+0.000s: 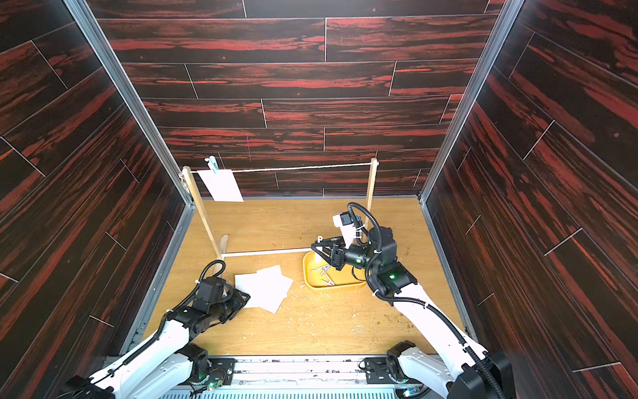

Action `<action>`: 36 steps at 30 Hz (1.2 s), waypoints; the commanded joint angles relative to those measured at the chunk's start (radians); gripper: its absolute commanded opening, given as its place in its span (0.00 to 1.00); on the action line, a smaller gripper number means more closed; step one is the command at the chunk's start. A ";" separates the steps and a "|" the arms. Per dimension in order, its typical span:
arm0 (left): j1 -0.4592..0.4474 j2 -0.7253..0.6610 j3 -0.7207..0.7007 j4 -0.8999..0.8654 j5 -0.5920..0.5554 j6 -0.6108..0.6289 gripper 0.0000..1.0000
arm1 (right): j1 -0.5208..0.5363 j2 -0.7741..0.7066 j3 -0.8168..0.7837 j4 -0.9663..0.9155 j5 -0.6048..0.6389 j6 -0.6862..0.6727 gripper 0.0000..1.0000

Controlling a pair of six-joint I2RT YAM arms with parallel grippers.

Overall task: Remove the postcards from the strings
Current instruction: Place the postcard on the postcard, then place the clamp in the storage box.

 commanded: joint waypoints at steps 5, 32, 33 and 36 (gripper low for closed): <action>0.000 -0.092 0.088 -0.249 -0.054 -0.004 0.57 | -0.001 -0.022 -0.069 0.050 0.015 0.024 0.27; -0.093 -0.086 0.329 -0.333 -0.235 0.104 0.65 | -0.021 0.194 -0.218 0.065 0.346 -0.054 0.27; -0.093 -0.075 0.336 -0.304 -0.242 0.117 0.65 | -0.023 0.213 -0.222 0.065 0.369 -0.055 0.27; -0.094 -0.050 0.350 -0.252 -0.276 0.182 0.66 | -0.026 0.268 -0.223 0.059 0.438 -0.047 0.30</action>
